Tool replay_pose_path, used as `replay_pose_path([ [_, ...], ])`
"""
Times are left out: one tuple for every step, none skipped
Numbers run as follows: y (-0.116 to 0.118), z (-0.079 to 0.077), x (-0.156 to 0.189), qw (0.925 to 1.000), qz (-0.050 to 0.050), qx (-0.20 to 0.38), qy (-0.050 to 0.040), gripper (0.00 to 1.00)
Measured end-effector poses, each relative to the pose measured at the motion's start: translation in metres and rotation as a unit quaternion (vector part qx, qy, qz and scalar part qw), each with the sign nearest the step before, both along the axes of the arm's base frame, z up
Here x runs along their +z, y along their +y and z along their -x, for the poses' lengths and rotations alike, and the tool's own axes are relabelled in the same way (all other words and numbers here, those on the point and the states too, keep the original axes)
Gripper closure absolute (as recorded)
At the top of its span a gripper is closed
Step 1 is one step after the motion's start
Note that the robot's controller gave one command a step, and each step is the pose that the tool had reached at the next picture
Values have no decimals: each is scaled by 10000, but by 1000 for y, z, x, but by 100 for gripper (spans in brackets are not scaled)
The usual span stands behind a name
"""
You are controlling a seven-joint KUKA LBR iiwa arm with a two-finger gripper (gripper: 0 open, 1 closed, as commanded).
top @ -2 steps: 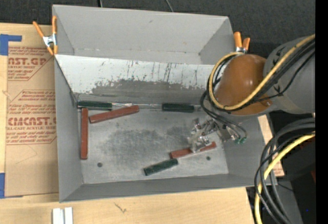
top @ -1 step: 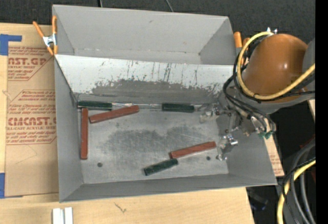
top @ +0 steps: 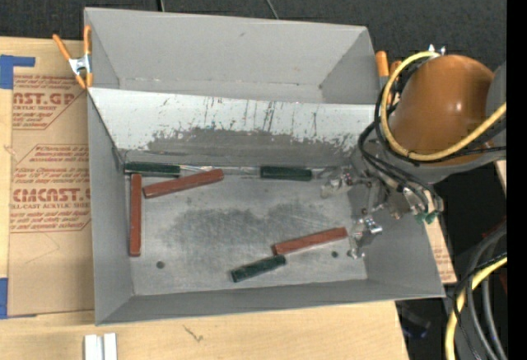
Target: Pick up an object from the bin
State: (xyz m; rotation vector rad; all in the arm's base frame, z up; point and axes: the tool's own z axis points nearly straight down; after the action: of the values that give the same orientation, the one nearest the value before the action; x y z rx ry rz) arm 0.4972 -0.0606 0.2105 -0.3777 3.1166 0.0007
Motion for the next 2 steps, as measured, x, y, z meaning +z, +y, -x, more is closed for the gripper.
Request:
replay_pose_path([
  [2, -3, -57, 9997, 5, 261, -27, 0],
  [-7, -36, -135, 10000, -1, 36, -77, 100],
])
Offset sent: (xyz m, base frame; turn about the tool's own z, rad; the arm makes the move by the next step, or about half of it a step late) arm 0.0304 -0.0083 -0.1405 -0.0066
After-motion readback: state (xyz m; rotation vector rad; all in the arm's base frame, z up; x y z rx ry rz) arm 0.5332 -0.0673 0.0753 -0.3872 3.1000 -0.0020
